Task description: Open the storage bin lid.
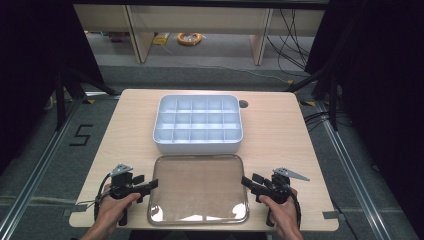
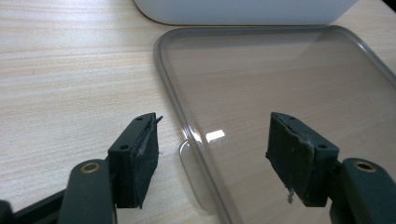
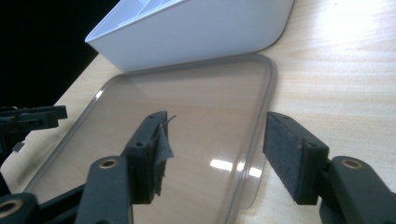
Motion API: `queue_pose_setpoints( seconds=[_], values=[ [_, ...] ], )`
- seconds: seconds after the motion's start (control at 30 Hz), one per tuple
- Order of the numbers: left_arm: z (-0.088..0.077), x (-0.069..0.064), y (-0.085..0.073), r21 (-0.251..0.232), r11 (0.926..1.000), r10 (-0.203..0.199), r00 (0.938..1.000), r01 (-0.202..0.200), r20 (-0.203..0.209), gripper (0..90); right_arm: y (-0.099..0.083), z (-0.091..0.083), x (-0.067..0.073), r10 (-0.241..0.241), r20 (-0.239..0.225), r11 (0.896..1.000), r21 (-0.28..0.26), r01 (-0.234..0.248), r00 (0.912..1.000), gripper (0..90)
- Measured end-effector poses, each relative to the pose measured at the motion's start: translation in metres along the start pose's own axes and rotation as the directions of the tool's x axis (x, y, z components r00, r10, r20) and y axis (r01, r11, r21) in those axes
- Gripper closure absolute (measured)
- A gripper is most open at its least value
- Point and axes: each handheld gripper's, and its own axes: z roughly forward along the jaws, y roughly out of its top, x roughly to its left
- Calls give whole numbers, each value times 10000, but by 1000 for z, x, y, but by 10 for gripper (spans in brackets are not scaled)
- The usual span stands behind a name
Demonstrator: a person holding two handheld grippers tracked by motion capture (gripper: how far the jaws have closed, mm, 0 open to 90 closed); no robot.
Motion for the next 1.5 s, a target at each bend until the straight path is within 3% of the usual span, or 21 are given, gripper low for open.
queue_pose_setpoints(
  seconds=[0.03, 0.27, 0.3, 0.5, 0.53, 0.57, 0.63, 0.67, 0.77, 0.8, 0.83, 0.9, 0.97, 1.03, 1.13, 1.17, 1.27, 1.37, 1.43, 1.47, 1.5],
  values=[
    [-1, 0, 0, 71, 10000, -2, 10000, 2, 48, 313, 1, 2, -4, -634, 88, 9977, -219, 636, 9980, 377],
    [1, -2, 1, 150, 9997, -186, 9971, 175, 737, 237, 3, 0, 5, -614, -406, 9978, -262, 603, 9973, 294],
    [1, -2, 1, 136, 9998, -133, 9958, 121, 908, 219, 4, 1, 4, -1259, -393, 9915, -375, 1244, 9913, 260],
    [-2, -5, 2, -222, 9997, 121, 9904, -92, 1376, 183, 4, -1, 9, -1859, -457, 9815, -557, 1833, 9815, 185],
    [-3, -6, 2, -237, 9997, 100, 9902, -68, 1394, 183, 3, -4, 14, -1600, -549, 9856, -633, 1565, 9856, 179],
    [-3, -6, 1, -240, 9997, 116, 9887, -81, 1492, 182, 4, -5, 12, -1976, -439, 9785, -684, 1944, 9793, 179],
    [-5, -8, 1, -217, 9995, 278, 9873, -247, 1563, 181, 3, -6, 14, -1901, -474, 9798, -718, 1864, 9806, 178],
    [-5, -10, 0, -207, 9993, 354, 9860, -325, 1628, 179, 3, -7, 13, -2199, -457, 9732, -785, 2160, 9744, 177],
    [-8, -14, -1, -238, 9981, 602, 9830, -570, 1737, 179, 2, -10, 17, -2422, -360, 9693, -538, 2401, 9696, 179],
    [-9, -15, -1, -263, 9975, 693, 9816, -657, 1782, 179, 1, -10, 19, -2291, -558, 9724, -576, 2259, 9718, 180],
    [-10, -16, -1, -283, 9967, 799, 9808, -761, 1777, 178, 0, -12, 21, -2555, -503, 9666, -318, 2542, 9655, 180],
    [-12, -18, -3, -303, 9961, 873, 9804, -832, 1766, 178, -2, -10, 23, -2490, -551, 9678, -520, 2463, 9669, 180],
    [-14, -19, -5, -324, 9953, 961, 9788, -917, 1807, 177, -4, -13, 26, -2333, -633, 9723, -321, 2317, 9703, 178],
    [-15, -20, -6, -234, 9951, 986, 9765, -959, 1915, 175, -5, -15, 26, -2713, -684, 9625, -261, 2701, 9601, 175],
    [-17, -23, -9, -200, 9936, 1129, 9734, -1111, 1993, 167, -10, -18, 33, -2598, -669, 9657, -177, 2592, 9633, 169],
    [-18, -23, -9, -91, 9925, 1208, 9709, -1215, 2067, 165, -10, -17, 32, -2841, -756, 9587, -319, 2825, 9558, 167],
    [-21, -27, -12, -124, 9915, 1289, 9691, -1292, 2102, 159, -14, -20, 36, -2654, -739, 9641, -159, 2649, 9613, 162],
    [-24, -30, -15, -218, 9890, 1473, 9661, -1461, 2118, 157, -16, -20, 36, -3002, -784, 9537, -41, 3008, 9506, 162],
    [-26, -32, -16, -313, 9855, 1696, 9631, -1668, 2091, 157, -18, -21, 40, -2994, -754, 9540, -76, 2997, 9511, 162],
    [-27, -33, -18, -326, 9857, 1687, 9619, -1655, 2153, 157, -18, -22, 39, -3230, -758, 9462, -37, 3236, 9434, 163],
    [-28, -35, -19, -374, 9854, 1702, 9623, -1660, 2123, 157, -19, -23, 41, -3176, -860, 9477, 33, 3191, 9443, 163]
  ],
)
